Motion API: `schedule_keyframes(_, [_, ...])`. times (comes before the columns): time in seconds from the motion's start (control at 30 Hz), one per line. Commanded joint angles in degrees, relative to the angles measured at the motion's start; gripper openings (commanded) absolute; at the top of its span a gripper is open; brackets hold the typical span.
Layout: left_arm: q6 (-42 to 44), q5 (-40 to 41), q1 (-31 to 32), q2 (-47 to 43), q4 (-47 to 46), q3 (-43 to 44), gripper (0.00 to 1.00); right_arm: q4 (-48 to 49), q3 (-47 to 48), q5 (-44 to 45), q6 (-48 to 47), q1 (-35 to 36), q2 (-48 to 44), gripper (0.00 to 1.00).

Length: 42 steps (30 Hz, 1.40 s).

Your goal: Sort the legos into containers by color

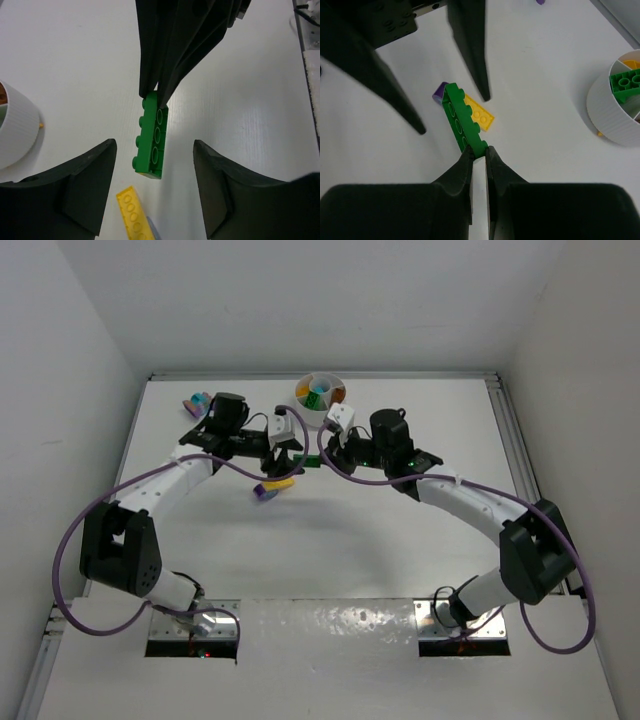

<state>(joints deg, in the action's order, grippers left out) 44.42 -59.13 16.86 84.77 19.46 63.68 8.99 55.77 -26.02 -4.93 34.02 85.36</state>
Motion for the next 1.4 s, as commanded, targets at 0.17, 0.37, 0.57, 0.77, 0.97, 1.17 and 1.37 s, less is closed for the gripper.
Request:
schedule_keyframes(0.17, [-0.7,1.5,0.6,0.1,-1.2,0.0,0.53,3.4,2.9,-2.6,-1.0,0.4,-0.7,0.00])
schedule_keyframes(0.37, [-4.9,0.2,0.6,0.0,-4.4,0.1,0.00,3.5,2.5,-2.3,-1.2,0.4,-0.7,0.00])
schedule_keyframes(0.57, [-22.0,-1.9,-1.3,-0.9,-20.6,-5.1,0.00,10.9,0.3,2.6,12.6,-3.2,-1.3,0.70])
schedule_keyframes(0.77, [-50.6,-4.4,-3.4,-0.9,-44.9,-10.3,0.00,24.5,-1.1,-14.4,28.1,-11.2,-0.6,0.65])
schedule_keyframes(0.97, [-55.0,-4.3,-3.4,-0.8,-52.0,-10.5,0.00,24.9,-1.3,-20.7,29.5,-11.1,1.1,0.61])
schedule_keyframes(1.17, [-54.8,-5.8,-3.4,-0.7,-52.3,-10.2,0.00,22.6,-0.2,-20.8,27.2,-8.8,2.3,0.59])
schedule_keyframes(1.37, [-54.5,-5.6,-3.4,-0.7,-52.5,-9.9,0.00,24.8,2.6,-20.5,29.5,-8.0,5.3,0.37])
